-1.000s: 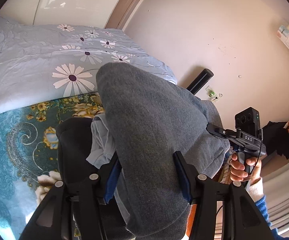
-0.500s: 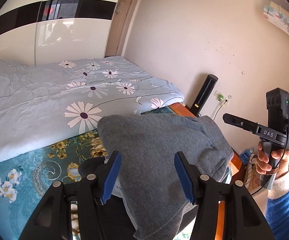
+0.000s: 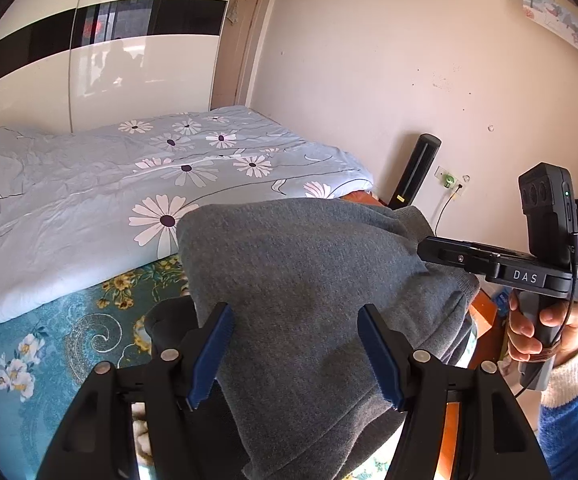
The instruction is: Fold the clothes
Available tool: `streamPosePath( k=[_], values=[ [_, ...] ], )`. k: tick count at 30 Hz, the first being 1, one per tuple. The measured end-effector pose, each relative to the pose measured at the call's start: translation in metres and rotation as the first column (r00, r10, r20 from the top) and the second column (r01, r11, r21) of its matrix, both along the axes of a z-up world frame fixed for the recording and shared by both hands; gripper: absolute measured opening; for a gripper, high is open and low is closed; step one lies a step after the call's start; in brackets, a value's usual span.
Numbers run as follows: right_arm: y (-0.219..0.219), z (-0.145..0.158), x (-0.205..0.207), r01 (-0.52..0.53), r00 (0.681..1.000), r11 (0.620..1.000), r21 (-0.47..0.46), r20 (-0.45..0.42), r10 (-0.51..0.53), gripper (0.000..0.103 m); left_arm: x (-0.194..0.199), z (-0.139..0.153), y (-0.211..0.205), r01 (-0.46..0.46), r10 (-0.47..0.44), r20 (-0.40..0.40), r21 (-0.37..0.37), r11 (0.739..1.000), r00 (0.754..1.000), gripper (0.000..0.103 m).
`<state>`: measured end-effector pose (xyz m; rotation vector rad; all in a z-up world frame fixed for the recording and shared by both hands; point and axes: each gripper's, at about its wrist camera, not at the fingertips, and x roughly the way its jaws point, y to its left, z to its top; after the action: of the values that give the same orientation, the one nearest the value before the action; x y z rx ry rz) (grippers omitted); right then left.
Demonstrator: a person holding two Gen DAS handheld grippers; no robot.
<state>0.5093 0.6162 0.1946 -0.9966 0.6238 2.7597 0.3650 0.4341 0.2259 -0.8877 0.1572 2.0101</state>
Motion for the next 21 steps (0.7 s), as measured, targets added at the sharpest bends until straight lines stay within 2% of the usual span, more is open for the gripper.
streamPosePath(
  k=[3,5,8,10,11,14,16,21],
  values=[
    [-0.008,0.010,0.011,0.022,1.000,0.999,0.035,-0.019,-0.021,0.044,0.010,0.010,-0.011,-0.025,0.025,-0.044,0.014,1.000,0.999,0.069],
    [-0.021,0.014,0.025,0.061,0.997,0.996,0.068,-0.050,-0.058,0.044,0.019,0.005,-0.019,-0.031,0.031,-0.063,0.001,1.000,0.998,0.073],
    [-0.058,0.007,0.057,0.178,0.981,0.970,0.165,-0.102,-0.163,0.044,0.032,-0.001,-0.029,-0.041,0.040,-0.091,-0.018,0.999,0.995,0.075],
    [-0.088,0.000,0.080,0.232,0.968,0.948,0.217,-0.144,-0.204,0.044,0.041,-0.005,-0.036,-0.048,0.045,-0.110,-0.031,0.998,0.993,0.075],
    [-0.099,-0.005,0.084,0.222,0.971,0.948,0.227,-0.141,-0.193,0.044,0.045,-0.007,-0.040,-0.052,0.047,-0.120,-0.037,0.998,0.992,0.075],
    [-0.130,-0.018,0.091,0.174,0.983,0.954,0.243,-0.104,-0.153,0.047,0.058,-0.015,-0.050,-0.063,0.054,-0.142,-0.057,0.996,0.988,0.076],
    [-0.139,-0.029,0.086,0.146,0.989,0.962,0.232,-0.055,-0.137,0.054,0.064,-0.024,-0.055,-0.071,0.060,-0.134,-0.080,0.994,0.989,0.079],
    [-0.140,-0.054,0.069,0.182,0.975,0.965,0.189,0.095,-0.202,0.055,0.078,-0.046,-0.067,-0.089,0.074,-0.113,-0.133,0.987,0.991,0.081]
  ],
)
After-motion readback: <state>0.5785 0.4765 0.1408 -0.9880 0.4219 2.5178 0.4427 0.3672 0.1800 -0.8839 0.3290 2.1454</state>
